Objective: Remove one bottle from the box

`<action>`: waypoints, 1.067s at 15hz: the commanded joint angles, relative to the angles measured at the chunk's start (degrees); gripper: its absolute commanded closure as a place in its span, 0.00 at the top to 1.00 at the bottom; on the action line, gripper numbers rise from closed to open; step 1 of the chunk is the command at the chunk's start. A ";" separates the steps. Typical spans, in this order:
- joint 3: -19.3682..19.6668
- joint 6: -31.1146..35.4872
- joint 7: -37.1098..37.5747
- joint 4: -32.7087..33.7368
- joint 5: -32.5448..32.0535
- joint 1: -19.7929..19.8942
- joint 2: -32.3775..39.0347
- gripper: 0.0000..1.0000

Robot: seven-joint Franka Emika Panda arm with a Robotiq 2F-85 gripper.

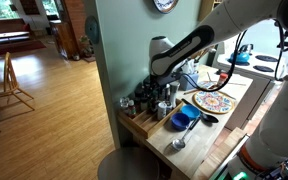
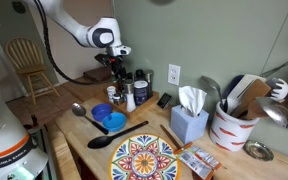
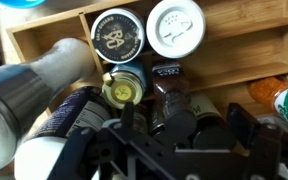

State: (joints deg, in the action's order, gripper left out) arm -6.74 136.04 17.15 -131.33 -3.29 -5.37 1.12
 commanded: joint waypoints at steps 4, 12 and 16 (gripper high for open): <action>0.66 0.59 2.83 1.96 -1.56 -0.49 2.98 0.51; 1.46 -2.55 0.86 2.36 0.39 0.03 1.20 0.08; 1.23 -7.43 -1.50 3.07 3.11 0.05 -2.49 0.08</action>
State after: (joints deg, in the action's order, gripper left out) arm -5.61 133.97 18.53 -128.83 -3.08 -5.21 2.54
